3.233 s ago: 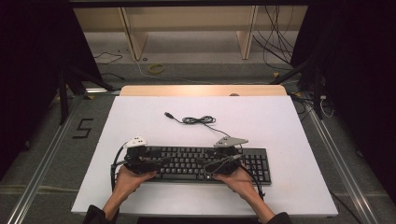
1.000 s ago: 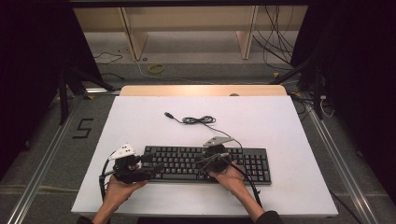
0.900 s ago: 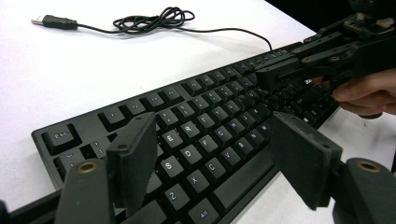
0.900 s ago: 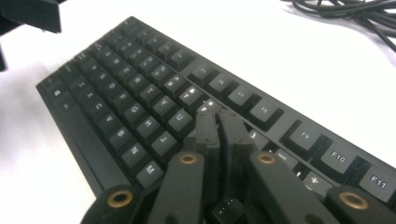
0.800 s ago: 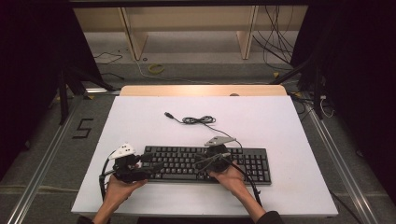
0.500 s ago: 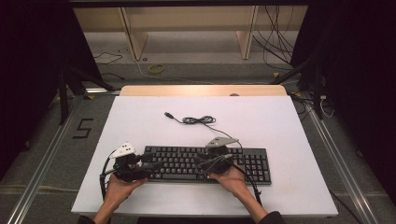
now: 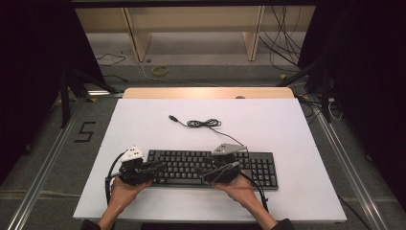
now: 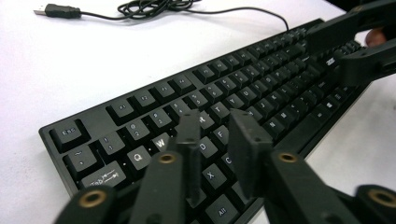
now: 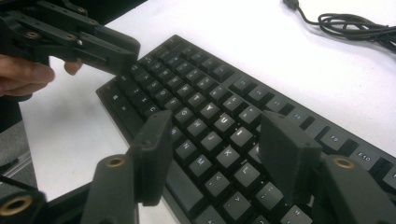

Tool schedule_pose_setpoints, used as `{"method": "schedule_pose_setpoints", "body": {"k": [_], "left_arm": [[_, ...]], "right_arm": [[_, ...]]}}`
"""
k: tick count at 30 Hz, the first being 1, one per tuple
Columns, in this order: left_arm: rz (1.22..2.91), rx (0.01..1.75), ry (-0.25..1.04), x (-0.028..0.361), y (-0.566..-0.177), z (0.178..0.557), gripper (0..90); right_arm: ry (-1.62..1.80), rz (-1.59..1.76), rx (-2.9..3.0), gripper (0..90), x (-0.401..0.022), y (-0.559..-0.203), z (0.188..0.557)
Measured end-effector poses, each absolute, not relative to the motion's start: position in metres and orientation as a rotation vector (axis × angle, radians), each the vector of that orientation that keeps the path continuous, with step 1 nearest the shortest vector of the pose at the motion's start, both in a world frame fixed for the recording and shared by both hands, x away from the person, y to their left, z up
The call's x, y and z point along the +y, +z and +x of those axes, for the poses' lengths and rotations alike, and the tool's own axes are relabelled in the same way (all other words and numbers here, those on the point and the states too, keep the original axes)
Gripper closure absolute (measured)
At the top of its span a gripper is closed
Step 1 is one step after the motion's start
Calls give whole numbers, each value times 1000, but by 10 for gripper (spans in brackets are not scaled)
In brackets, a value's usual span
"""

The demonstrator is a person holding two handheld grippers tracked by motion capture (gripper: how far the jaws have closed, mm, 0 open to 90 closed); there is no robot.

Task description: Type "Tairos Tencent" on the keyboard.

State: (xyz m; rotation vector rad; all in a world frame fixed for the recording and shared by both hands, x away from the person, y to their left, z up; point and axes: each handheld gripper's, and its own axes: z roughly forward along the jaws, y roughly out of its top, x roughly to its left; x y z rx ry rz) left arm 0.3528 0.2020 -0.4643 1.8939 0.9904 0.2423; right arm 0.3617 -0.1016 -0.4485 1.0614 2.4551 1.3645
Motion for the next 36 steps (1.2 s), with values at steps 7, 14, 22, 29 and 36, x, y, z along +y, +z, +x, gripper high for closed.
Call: {"method": "schedule_pose_setpoints", "body": {"k": [7,14,22,29,36], "left_arm": [[1929,998,252,199,-466,356,849],[1946,1020,250,199,-468,359,892],[1967,1029,239,196,-471,363,893],[1991,1047,228,194,-474,365,893],[2008,1067,221,193,-477,367,893]], "right_arm": [[1371,1055,2450,412,-103,-447,358],[1371,1056,2449,394,-106,-449,355],[1368,1051,2452,376,-107,-451,352],[1380,1049,2456,363,-109,-451,349],[1383,1038,2451,351,-112,-452,346]]}}
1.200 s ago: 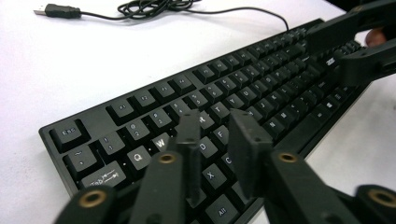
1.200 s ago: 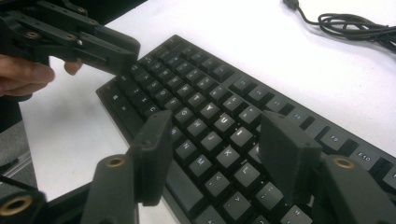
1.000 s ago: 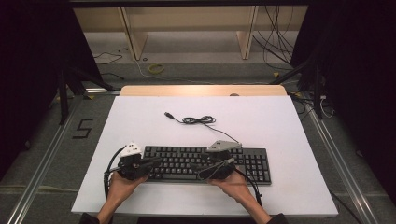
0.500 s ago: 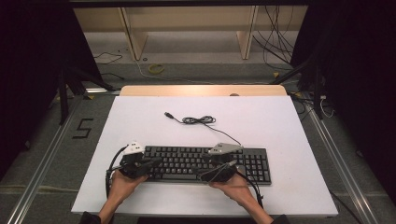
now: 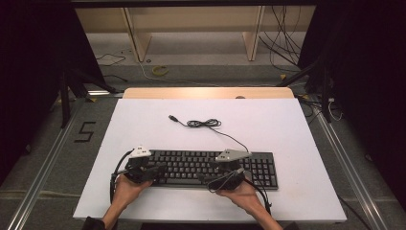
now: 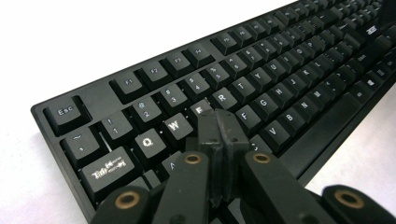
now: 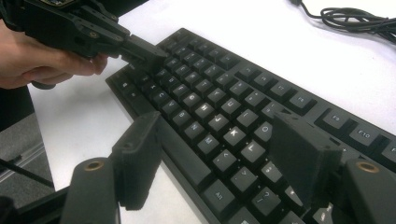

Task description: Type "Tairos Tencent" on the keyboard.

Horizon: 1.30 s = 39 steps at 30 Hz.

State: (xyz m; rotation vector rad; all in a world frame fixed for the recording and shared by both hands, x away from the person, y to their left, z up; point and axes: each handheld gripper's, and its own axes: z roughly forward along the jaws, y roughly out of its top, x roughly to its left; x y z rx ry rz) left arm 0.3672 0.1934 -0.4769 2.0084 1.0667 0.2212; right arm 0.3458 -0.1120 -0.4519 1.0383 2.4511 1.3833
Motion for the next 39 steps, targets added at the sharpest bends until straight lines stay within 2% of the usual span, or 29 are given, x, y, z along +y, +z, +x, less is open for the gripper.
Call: {"method": "schedule_pose_setpoints", "body": {"k": [23,32,39], "left_arm": [[2041,1082,200,189,-482,368,890],[1974,1063,197,194,-473,365,823],[1953,1044,163,193,-469,362,663]], "right_arm": [[1378,1046,2449,350,-118,-452,341],[1385,1059,2439,350,-119,-452,343],[1381,1059,2438,344,-119,-452,342]]}}
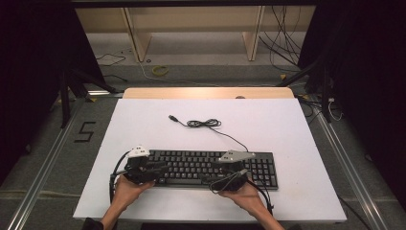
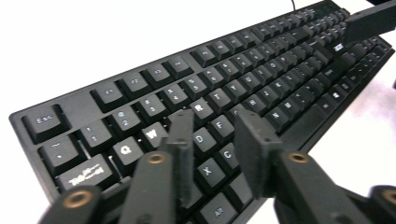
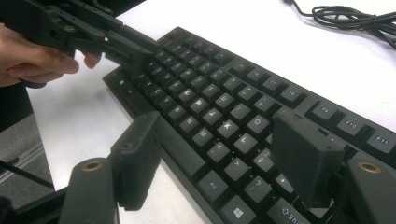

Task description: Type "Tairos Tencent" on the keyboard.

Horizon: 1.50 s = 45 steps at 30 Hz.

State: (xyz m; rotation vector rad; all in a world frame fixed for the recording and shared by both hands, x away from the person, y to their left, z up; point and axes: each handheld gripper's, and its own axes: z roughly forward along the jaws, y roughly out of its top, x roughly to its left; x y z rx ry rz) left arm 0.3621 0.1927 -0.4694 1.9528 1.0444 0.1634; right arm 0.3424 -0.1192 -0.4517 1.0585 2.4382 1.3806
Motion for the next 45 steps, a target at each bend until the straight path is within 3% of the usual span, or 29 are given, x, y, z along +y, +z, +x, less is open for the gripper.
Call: {"method": "schedule_pose_setpoints", "body": {"k": [6,12,27,38,45], "left_arm": [[1945,1028,142,190,-467,359,520],[1947,1012,131,188,-464,356,436],[1946,982,118,186,-463,350,326],[1944,961,104,184,-460,345,360],[1968,920,98,181,-460,341,509]], "right_arm": [[1384,1055,2435,339,-120,-451,343],[1385,1052,2435,338,-120,-451,343],[1392,1055,2429,338,-121,-451,342],[1391,1052,2432,338,-120,-451,342],[1391,1051,2432,338,-120,-451,342]]}}
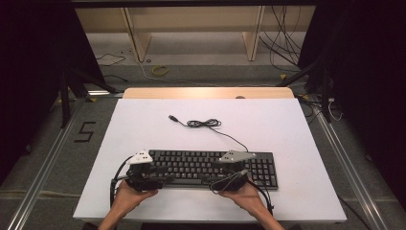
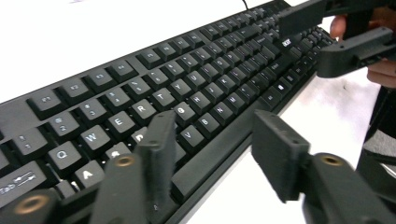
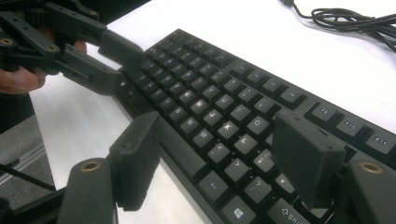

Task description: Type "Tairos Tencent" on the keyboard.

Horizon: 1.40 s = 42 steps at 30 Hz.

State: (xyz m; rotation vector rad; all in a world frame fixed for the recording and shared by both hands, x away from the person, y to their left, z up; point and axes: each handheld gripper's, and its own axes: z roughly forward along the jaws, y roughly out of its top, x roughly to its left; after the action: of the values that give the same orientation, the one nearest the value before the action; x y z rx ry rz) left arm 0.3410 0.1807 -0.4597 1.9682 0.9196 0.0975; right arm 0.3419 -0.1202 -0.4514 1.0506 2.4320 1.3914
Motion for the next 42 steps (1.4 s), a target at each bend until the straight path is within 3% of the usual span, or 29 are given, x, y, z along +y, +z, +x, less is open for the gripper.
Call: {"method": "schedule_pose_setpoints", "body": {"k": [6,20,42], "left_arm": [[1997,892,103,177,-460,338,688],[2043,877,120,169,-464,336,883],[2119,913,107,159,-475,343,893]], "right_arm": [[1391,1051,2431,338,-120,-451,342],[1392,1049,2438,338,-119,-452,341],[1382,1054,2442,337,-122,-455,338]]}}
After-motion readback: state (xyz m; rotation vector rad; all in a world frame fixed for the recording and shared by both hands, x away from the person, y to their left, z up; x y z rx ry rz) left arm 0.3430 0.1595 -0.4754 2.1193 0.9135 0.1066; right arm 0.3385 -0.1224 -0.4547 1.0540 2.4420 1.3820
